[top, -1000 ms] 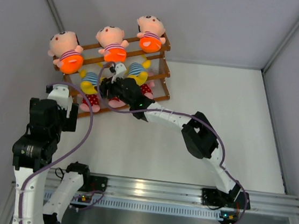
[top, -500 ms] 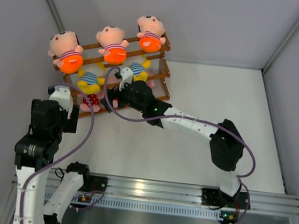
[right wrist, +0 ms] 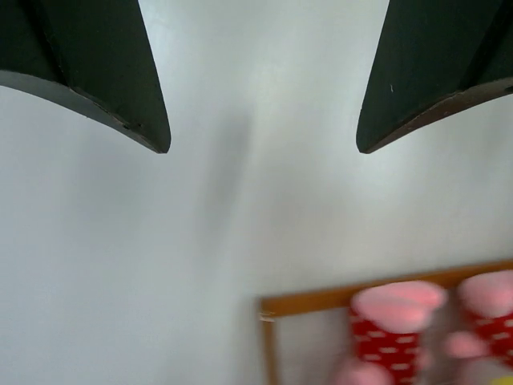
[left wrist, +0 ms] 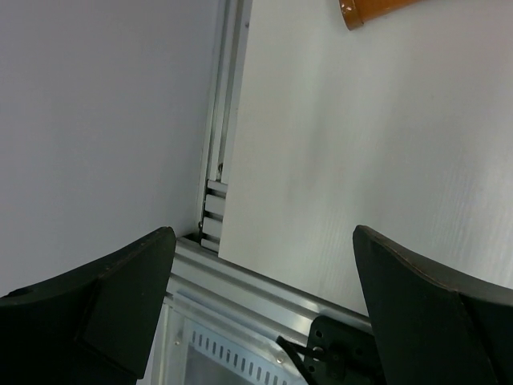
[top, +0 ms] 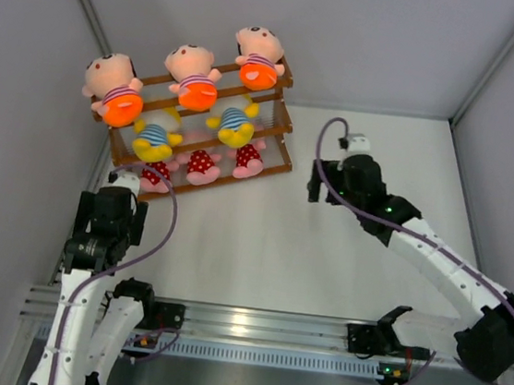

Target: Place and organize the stuffed toys onto the shelf

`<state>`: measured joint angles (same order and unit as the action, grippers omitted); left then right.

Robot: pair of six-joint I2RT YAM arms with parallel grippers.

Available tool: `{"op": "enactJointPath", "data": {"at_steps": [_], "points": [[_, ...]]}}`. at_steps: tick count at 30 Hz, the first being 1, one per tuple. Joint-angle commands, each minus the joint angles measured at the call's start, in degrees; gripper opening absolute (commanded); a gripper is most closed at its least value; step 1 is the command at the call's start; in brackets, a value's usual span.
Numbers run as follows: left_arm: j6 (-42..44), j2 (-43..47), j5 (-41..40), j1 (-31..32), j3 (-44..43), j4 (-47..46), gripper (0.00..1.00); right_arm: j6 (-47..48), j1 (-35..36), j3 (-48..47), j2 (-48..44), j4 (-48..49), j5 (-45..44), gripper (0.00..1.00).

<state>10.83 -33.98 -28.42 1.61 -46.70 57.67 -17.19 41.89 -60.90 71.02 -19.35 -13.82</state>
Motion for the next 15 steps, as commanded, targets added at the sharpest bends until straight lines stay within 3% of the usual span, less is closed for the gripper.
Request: {"op": "enactJointPath", "data": {"at_steps": [1, 4, 7, 15], "points": [[-1.3, 1.0, -3.9, 0.0, 4.8, -8.0, 0.98, -7.6, -14.6, 8.7, -8.3, -4.7, -1.0, 0.99], [-1.7, 0.6, -4.9, 0.0, 8.5, -10.6, 0.98, -9.4, -23.9, 13.7, -11.9, -3.9, -1.3, 0.99], [-2.5, 0.7, -9.5, 0.0, 11.0, -13.5, 0.98, -9.8, -27.9, 15.9, -12.8, -3.6, -3.0, 0.99], [-1.8, -0.2, -7.5, 0.0, 11.9, -14.3, 0.98, -7.7, -28.6, 18.1, -11.4, 0.5, -0.8, 0.99]]}}
